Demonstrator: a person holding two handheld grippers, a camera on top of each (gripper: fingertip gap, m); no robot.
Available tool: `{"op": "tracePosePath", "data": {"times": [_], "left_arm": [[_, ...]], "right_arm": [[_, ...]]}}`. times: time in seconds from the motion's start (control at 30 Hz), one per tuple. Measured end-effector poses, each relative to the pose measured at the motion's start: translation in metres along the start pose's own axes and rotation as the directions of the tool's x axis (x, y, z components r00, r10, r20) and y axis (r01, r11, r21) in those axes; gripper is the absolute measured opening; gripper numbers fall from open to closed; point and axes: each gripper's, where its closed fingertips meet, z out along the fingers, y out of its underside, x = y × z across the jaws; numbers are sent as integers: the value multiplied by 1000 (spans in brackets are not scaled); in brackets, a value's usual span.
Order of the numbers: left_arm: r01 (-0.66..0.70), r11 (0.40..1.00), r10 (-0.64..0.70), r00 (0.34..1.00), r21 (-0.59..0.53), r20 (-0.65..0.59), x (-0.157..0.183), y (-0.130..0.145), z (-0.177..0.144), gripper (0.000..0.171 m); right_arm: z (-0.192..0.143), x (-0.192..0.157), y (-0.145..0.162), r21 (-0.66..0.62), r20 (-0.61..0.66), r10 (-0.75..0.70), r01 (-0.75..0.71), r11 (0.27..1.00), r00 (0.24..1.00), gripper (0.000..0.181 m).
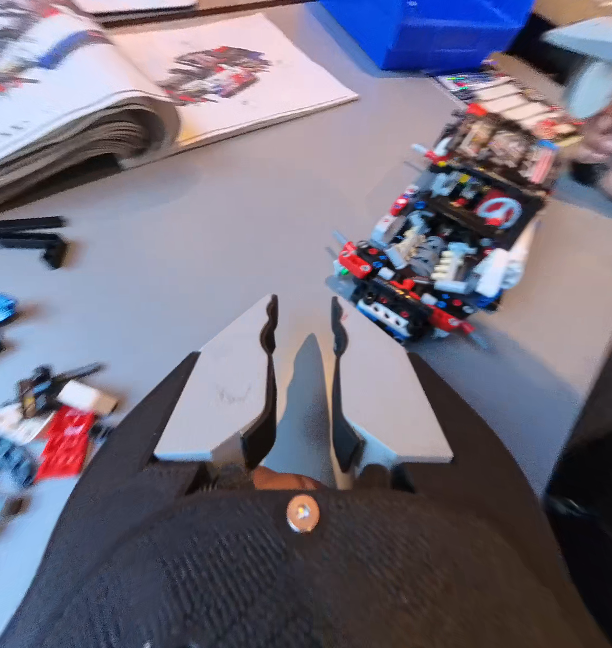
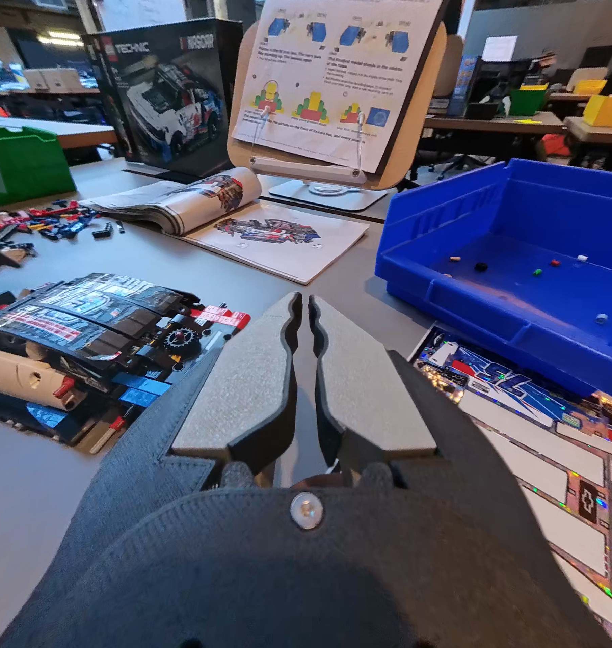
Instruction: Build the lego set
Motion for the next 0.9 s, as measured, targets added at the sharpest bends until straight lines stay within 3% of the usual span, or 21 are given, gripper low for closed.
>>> {"op": "tracePosePath", "data": {"times": [0.03, 0.13, 0.3, 0.47, 0.57, 0.63, 0.8, 0.9], "left_arm": [[-1, 1000, 0, 998, -7, -69, 6, -2, 3, 32], [-28, 999, 18, 974, -43, -226, 26, -11, 9, 72], [-183, 981, 152, 927, -61, -343, 62, -34, 12, 95], [-341, 923, 264, 898, -177, -352, 69, -15, 28, 92], [-353, 915, 271, 896, -195, -353, 77, -10, 32, 93], [-367, 906, 285, 898, -213, -335, 79, -8, 37, 93], [-433, 856, 351, 888, -282, -297, 82, 4, 49, 92], [-474, 823, 389, 872, -312, -298, 85, 10, 53, 83]], "right_arm": [[1, -3, 1, -10, 22, -1, 1, 1000, 1000, 1], [0, -5, 7, -65, 63, -35, 39, 997, 997, 3], [-25, 40, 17, -308, -19, -186, 171, 936, 982, 33], [-47, 77, 62, -626, 27, -92, 88, 775, 995, 69], [-54, 75, 95, -731, 106, -59, 118, 672, 993, 67], [-58, 68, 101, -737, 134, -24, 115, 666, 991, 50], [-82, 49, 105, -714, 140, -52, 137, 686, 989, 47], [-98, 29, 106, -694, 154, -39, 136, 707, 987, 35]]}}
